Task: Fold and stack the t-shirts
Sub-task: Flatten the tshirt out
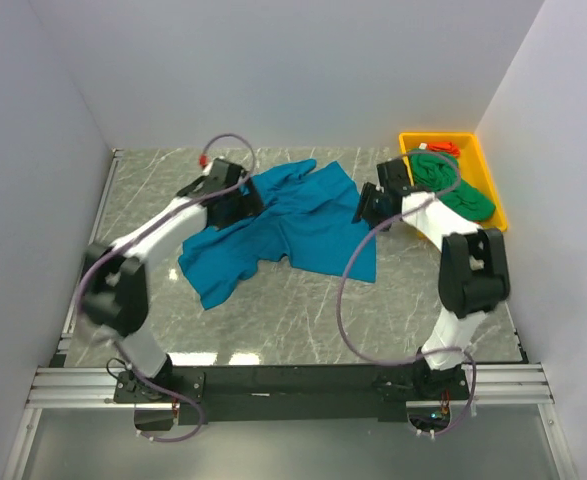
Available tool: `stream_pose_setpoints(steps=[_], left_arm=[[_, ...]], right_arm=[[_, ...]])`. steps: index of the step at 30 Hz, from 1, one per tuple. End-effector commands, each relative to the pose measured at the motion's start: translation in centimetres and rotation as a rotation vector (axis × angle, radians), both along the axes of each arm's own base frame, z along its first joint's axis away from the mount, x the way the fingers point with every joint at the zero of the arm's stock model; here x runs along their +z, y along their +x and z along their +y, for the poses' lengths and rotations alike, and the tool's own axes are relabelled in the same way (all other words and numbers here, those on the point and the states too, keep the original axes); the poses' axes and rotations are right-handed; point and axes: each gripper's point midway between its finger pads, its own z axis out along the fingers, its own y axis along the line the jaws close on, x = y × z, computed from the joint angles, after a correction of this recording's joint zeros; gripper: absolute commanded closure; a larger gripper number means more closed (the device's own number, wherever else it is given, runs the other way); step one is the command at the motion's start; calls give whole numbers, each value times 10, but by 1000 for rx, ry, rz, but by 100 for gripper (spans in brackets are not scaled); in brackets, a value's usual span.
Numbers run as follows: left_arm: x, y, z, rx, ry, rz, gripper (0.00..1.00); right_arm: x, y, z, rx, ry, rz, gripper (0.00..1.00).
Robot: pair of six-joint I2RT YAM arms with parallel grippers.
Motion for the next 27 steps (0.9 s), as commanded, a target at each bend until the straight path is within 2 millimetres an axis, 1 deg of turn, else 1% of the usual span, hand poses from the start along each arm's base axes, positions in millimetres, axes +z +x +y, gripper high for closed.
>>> stream_pose_setpoints(steps=[1,2,3,4,5,6,7,8,9,10,11,12,13,14,16,19,20,21,24,27], left_arm=[[24,-38,37,136,49,-47,4],[18,-63,51,158,62,-26,5],[15,-76,58,168,73,-13,4],[25,-87,67,188,70,-43,4],[4,-109,77,203,96,17,4],[0,-120,83,214,101,29,5],[-8,-140,94,245,111,54,6],[-11,-148,98,255,109,62,7],[-15,-155,100,263,102,69,8],[-14,-163,102,267,86,61,9],[-27,-174,104,276,75,96,9],[-31,-179,103,274,63,103,11],[-33,-184,103,276,52,108,12],[-40,-189,104,287,50,123,12],[-47,-195,108,297,68,149,17],[-56,-199,113,300,108,173,24],[-59,-199,113,296,115,178,27],[-60,-198,112,291,115,184,34],[-68,-198,111,276,133,212,40],[-76,-200,112,266,162,238,42]], right_arm=[[18,-35,0,7,-56,-54,39],[6,-53,-3,3,-71,-18,39],[4,-63,-2,9,-74,-16,37],[15,-70,1,17,-67,-46,37],[6,-85,-1,14,-70,-20,36],[6,-92,-1,18,-72,-22,36],[8,-104,-1,23,-75,-25,36],[8,-110,-1,26,-73,-21,36],[12,-113,-4,20,-85,-42,36],[12,-118,-5,22,-86,-38,36],[8,-125,-8,25,-92,-25,36],[7,-129,-9,26,-96,-22,37],[10,-131,-9,29,-97,-36,38],[5,-136,-12,32,-107,-23,39],[5,-139,-15,33,-113,-28,39],[4,-141,-17,33,-125,-26,39],[4,-141,-17,35,-124,-27,39],[4,-141,-16,36,-121,-25,39],[4,-139,-15,37,-117,-22,39],[4,-138,-15,38,-119,-21,39]])
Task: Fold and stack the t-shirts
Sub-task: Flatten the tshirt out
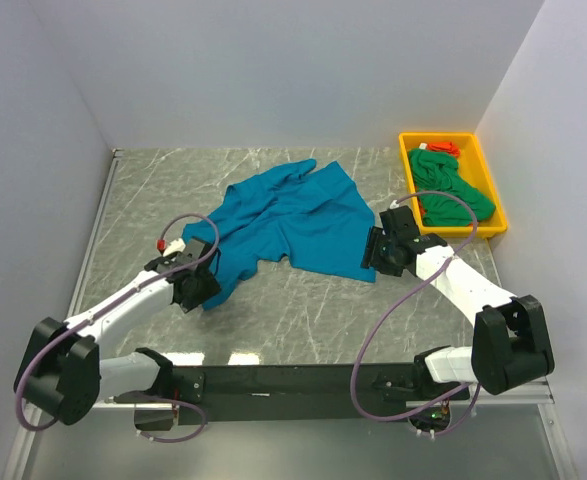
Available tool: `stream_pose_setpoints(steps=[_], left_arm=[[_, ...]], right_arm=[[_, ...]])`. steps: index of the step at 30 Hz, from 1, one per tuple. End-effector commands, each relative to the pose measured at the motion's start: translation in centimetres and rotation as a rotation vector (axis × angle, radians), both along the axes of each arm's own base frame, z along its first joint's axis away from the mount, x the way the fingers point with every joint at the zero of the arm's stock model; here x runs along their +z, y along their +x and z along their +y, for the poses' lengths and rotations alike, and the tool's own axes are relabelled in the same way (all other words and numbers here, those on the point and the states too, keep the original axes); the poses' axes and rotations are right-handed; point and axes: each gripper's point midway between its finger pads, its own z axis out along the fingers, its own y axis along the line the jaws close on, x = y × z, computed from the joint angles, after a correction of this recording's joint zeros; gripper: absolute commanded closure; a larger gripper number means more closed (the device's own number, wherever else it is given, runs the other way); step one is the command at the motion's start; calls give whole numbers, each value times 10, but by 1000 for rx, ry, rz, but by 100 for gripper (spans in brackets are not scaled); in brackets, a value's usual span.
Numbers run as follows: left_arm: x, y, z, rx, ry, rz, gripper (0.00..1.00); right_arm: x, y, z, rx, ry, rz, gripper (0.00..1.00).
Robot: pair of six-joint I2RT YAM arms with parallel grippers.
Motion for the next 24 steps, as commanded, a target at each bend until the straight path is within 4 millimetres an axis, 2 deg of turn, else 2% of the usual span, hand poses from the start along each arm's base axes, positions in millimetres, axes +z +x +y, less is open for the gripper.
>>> stream_pose_setpoints(steps=[1,8,16,20,24], left_arm=[[-6,3,1,-15,28,6,42],[-17,6,3,-31,67,39,41],[-34,-1,3,-42,75,93,45],[-43,-9,5,-46,80,130,51],[-50,-18,6,-46,76,155,66]], right_arm=[[5,5,0,8,-17,-26,39],[3,2,-4,17,-40,-9,40],[1,0,-10,8,-71,6,40],[-1,-1,-12,3,-84,15,40],[-2,-1,-16,-10,-105,15,41]])
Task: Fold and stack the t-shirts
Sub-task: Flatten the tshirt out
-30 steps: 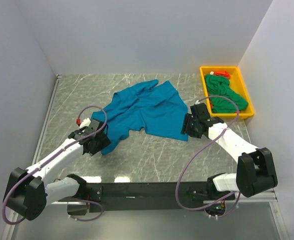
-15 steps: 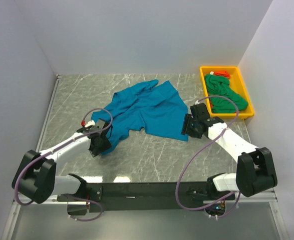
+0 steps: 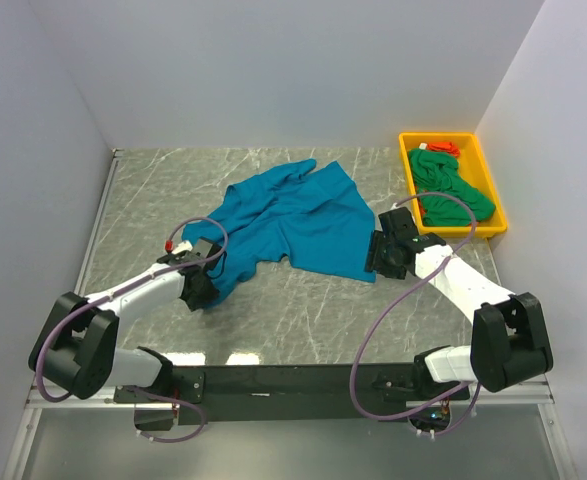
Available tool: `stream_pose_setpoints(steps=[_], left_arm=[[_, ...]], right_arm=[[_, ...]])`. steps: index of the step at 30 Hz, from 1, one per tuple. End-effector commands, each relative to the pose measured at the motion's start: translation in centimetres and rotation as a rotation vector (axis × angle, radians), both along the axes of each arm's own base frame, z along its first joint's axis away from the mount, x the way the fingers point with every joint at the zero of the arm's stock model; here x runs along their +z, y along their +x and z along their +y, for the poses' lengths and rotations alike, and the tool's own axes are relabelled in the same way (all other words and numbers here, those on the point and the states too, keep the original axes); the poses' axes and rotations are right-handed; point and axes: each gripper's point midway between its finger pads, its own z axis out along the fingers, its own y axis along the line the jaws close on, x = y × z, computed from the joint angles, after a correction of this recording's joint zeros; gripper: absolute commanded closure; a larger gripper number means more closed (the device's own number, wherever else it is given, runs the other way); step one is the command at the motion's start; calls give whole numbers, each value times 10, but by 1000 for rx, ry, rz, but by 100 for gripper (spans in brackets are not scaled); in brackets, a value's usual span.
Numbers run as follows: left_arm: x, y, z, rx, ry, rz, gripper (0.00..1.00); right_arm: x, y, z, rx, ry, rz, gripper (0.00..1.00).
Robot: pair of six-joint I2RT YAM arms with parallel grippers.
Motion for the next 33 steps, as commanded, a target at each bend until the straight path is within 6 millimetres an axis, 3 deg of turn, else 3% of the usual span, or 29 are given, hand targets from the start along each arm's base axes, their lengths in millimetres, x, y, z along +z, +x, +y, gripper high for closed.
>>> stream_pose_setpoints(steps=[1,4,7,18,22,33], left_arm=[[-21,-19,3,-6,0,64,69],[-20,-21,3,-6,-3,60,81],[-12,-19,3,-1,-8,44,99],[49,5,3,-19,-5,-94,99],[56,6,5,-25,3,-108,99],[62,8,7,-33,7,-142,99]], right_arm=[[5,6,-6,-11,-40,-20,41],[3,7,-8,-28,-47,-21,41],[1,9,-11,-54,-53,-21,41],[-12,27,-12,-125,-83,21,45],[-15,33,-11,-141,-94,37,47],[-41,18,-12,-170,-132,136,47]])
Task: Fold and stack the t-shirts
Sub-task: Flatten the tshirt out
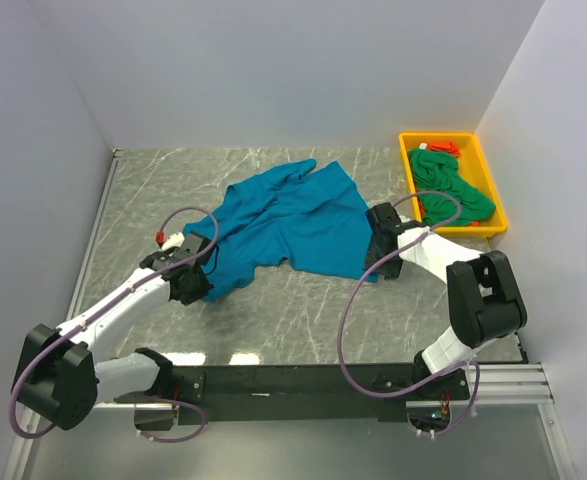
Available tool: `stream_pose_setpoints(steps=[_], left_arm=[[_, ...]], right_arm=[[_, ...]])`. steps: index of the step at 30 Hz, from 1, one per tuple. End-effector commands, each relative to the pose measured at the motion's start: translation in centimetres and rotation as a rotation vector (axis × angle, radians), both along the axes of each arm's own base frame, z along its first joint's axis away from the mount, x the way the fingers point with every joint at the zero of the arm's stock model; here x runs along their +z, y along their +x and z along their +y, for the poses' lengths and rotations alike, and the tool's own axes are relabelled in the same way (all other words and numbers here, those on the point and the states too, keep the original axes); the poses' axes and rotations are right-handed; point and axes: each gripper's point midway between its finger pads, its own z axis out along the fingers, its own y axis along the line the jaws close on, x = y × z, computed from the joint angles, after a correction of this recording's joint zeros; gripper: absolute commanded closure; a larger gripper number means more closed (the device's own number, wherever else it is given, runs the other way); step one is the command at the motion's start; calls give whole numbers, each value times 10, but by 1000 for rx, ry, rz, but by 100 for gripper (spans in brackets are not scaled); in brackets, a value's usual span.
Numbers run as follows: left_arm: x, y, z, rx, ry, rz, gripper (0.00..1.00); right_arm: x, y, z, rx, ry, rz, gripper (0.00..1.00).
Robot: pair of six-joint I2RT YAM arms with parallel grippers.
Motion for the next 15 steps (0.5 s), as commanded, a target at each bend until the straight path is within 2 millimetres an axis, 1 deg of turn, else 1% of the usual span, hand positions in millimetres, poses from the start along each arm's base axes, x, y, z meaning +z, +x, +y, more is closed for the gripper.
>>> stream_pose_setpoints(steps=[1,5,9,12,15], left_arm=[[13,7,3,-12,17,-51,99],[13,7,2,-20,11,-61,99],[16,8,5,-16,21,-78,99],[20,9,5,-14,17,-95,99],[24,9,7,-12,20,-105,99]], right_arm=[[-2,4,2,-31,-8,-1,47],[-14,-1,8,-37,18,39,47],[-22,-6,9,-48,2,68,48],[-26,-11,12,-51,3,87,51],[-26,-12,12,-54,6,87,59]])
